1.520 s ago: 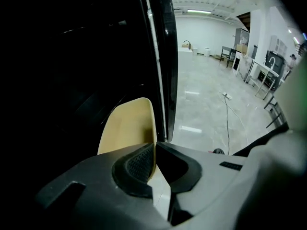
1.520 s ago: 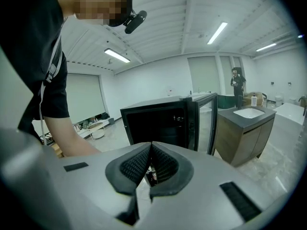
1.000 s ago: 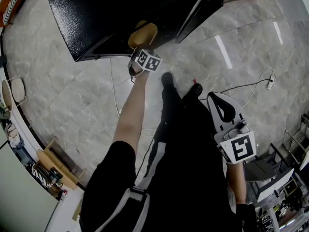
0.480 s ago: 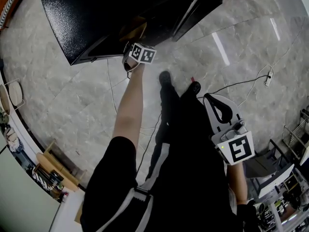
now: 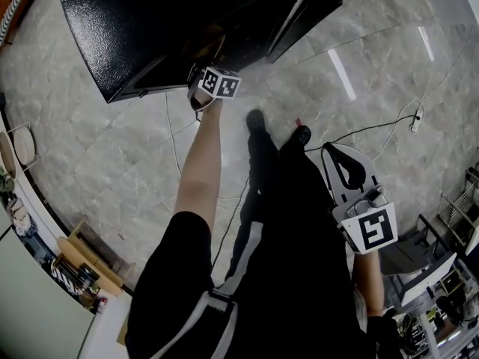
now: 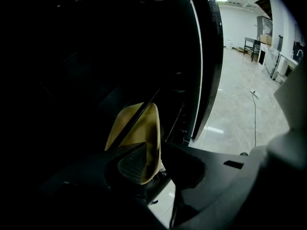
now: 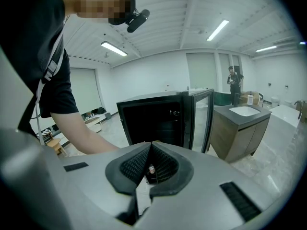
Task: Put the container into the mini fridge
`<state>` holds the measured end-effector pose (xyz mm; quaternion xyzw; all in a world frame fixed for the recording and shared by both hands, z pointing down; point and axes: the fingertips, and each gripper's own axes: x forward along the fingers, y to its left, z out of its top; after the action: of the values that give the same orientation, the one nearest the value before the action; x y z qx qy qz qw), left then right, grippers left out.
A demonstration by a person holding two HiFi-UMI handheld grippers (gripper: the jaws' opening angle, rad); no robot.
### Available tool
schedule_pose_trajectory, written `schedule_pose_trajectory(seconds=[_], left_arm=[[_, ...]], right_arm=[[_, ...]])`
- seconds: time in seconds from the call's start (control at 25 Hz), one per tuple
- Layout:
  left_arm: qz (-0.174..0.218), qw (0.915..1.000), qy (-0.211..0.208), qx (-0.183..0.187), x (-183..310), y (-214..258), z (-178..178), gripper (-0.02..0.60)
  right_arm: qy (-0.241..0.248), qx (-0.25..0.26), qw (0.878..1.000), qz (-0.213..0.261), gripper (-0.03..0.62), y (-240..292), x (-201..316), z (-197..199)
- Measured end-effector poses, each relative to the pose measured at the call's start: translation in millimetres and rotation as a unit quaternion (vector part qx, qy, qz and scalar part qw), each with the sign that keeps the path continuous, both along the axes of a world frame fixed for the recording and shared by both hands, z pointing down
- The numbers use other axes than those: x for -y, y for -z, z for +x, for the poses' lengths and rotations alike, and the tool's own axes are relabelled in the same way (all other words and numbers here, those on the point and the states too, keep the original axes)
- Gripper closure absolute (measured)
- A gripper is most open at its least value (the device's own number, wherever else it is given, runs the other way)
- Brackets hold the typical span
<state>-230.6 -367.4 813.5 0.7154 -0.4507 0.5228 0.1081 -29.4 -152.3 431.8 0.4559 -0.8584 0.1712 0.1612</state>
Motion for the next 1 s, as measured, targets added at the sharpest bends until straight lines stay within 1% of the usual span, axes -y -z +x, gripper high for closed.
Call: schedule_pose_trajectory(seconds=[0.04, 0.16, 0.28, 0.48, 0.6, 0.84, 1.0], left_arm=[[-0.001, 1.0, 0.0, 0.0, -1, 0, -1, 0.474], [0.0, 1.0, -0.005, -0.002, -3, 3, -1, 0.461], [0.006, 1.0, -0.005, -0.006, -3, 8, -4, 0.456], [0.019, 0.9988, 0.004, -0.045, -12, 25, -1, 0.454], [0.028, 0.9977, 0.013, -0.06, -23, 36, -3, 0.454], [0.049, 0.993, 0.024, -0.104, -55, 84, 5, 0.456], [0.071, 0.9885, 0.027, -0.131, -80, 122, 15, 0.458]], right_arm=[[-0.003, 0.004, 1.0, 0.003, 0.576, 1, 1, -1], [-0.013, 0.008, 1.0, -0.005, 0.576, 2, 5, -3], [-0.004, 0.0, 1.0, -0.004, 0.576, 1, 6, -6], [0.004, 0.005, 1.0, 0.016, 0.576, 5, 13, -13], [0.002, 0.009, 1.0, 0.026, 0.576, 10, 16, -15], [0.01, 0.002, 1.0, 0.025, 0.576, 16, 12, -8], [0.031, 0.014, 0.998, 0.049, 0.576, 24, 7, 1]])
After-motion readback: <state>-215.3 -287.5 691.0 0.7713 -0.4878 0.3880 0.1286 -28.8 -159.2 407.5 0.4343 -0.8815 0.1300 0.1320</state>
